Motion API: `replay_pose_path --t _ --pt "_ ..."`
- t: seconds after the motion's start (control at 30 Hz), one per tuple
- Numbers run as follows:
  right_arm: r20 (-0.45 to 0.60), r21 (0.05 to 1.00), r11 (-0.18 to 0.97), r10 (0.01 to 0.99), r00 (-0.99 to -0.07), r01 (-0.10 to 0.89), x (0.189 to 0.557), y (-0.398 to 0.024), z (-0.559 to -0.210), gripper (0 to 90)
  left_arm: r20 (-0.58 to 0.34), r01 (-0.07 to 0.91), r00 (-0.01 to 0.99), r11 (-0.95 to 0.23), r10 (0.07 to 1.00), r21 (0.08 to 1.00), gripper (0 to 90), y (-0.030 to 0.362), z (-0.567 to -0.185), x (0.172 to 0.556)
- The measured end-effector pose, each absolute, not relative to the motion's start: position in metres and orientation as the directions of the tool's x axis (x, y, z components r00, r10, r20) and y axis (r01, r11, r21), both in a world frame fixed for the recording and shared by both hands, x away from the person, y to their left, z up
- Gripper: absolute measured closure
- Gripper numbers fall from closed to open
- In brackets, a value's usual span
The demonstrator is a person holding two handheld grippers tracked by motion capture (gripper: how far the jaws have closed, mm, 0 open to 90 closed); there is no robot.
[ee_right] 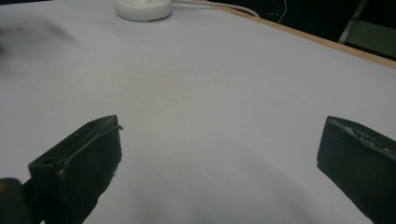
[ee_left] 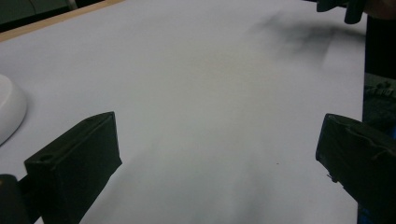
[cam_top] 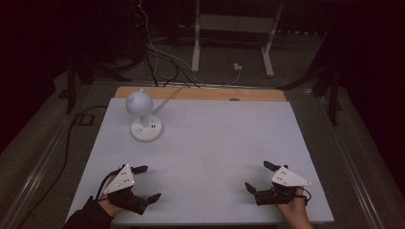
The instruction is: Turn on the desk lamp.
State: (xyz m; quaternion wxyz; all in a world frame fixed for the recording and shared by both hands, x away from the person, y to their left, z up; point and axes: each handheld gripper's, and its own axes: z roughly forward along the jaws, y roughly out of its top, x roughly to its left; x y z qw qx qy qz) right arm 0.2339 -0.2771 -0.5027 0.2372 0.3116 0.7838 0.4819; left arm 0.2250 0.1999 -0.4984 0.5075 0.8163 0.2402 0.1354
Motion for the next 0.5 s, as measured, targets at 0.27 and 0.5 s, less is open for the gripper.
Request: replay_pose_path --t 0.27,0.5 --pt "-0.079 0.907 0.344 0.707 -0.703 0.244 0.2330 -0.2761 -0.5018 0.0 -0.024 0.256 0.849 -0.372 0.527 0.892 0.2 0.2003 -0.4984 0.2253" --pt "-0.079 0.902 0.351 0.705 -0.705 0.250 0.2338 -0.2753 -0.5029 0.0 -0.024 0.258 0.851 -0.378 0.525 0.889 0.2 0.2002 -0.4984 0.2255"
